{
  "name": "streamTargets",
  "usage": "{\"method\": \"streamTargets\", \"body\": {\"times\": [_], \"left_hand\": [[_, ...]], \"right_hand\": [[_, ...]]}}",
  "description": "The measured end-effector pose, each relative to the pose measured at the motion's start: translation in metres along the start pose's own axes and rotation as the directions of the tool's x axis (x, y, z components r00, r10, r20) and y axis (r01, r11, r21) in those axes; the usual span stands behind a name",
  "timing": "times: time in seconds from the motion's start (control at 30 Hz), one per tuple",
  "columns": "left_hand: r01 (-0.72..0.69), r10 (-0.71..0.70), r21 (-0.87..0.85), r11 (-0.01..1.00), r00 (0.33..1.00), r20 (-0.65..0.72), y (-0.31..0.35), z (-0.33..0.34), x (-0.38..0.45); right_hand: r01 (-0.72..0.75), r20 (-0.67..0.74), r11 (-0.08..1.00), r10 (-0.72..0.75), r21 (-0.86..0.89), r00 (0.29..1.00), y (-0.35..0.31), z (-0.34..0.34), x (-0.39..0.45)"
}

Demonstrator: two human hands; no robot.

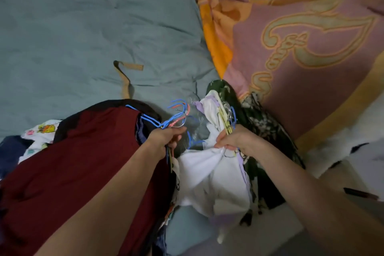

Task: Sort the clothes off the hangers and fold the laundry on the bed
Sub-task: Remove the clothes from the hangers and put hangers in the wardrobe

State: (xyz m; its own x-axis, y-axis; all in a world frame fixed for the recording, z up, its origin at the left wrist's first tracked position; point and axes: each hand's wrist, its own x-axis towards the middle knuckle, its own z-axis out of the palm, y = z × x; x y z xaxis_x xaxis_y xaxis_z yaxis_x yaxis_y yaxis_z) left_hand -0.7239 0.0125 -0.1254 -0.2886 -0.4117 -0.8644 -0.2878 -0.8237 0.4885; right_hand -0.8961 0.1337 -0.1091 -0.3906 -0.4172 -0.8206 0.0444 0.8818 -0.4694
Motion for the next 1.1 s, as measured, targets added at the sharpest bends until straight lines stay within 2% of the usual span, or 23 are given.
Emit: {"method": "streamTargets", "body": {"times": [0.23,0.43,0.5,0.63,0.77,0.87,1.1], "left_hand": [[0.013,-0.019,0.122,0.992,0.998,0.052,0.022,0.016,0.004],[-0.028,0.028,0.001,1.000,0.986,0.163,0.057,-0.013,-0.037],[-0.076,0.085,-0.065,0.995,0.984,0.157,0.077,-0.032,-0.065],[-0.259,0.280,-0.172,0.951,0.953,0.115,0.125,-0.075,-0.137],[-0.367,0.404,-0.327,0.871,0.913,0.051,0.163,-0.130,-0.223],[-0.447,0.491,-0.380,0.810,0.871,0.023,0.172,-0.166,-0.279],[-0.600,0.630,-0.380,0.704,0.774,-0.056,0.153,-0.229,-0.378]], "right_hand": [[-0.014,0.025,0.998,0.012,0.063,1.000,0.001,-0.003,-0.004],[0.114,0.120,0.955,-0.152,0.273,0.981,-0.035,-0.006,-0.033],[0.153,0.146,0.946,-0.201,0.287,0.969,-0.056,-0.006,-0.053],[0.233,0.181,0.953,-0.269,0.196,0.946,-0.100,-0.007,-0.091],[0.354,0.153,0.887,-0.410,0.297,0.899,-0.150,0.011,-0.140],[0.419,0.136,0.837,-0.489,0.353,0.862,-0.185,0.028,-0.182],[0.524,0.201,0.790,-0.597,0.319,0.777,-0.228,0.085,-0.271]]}}
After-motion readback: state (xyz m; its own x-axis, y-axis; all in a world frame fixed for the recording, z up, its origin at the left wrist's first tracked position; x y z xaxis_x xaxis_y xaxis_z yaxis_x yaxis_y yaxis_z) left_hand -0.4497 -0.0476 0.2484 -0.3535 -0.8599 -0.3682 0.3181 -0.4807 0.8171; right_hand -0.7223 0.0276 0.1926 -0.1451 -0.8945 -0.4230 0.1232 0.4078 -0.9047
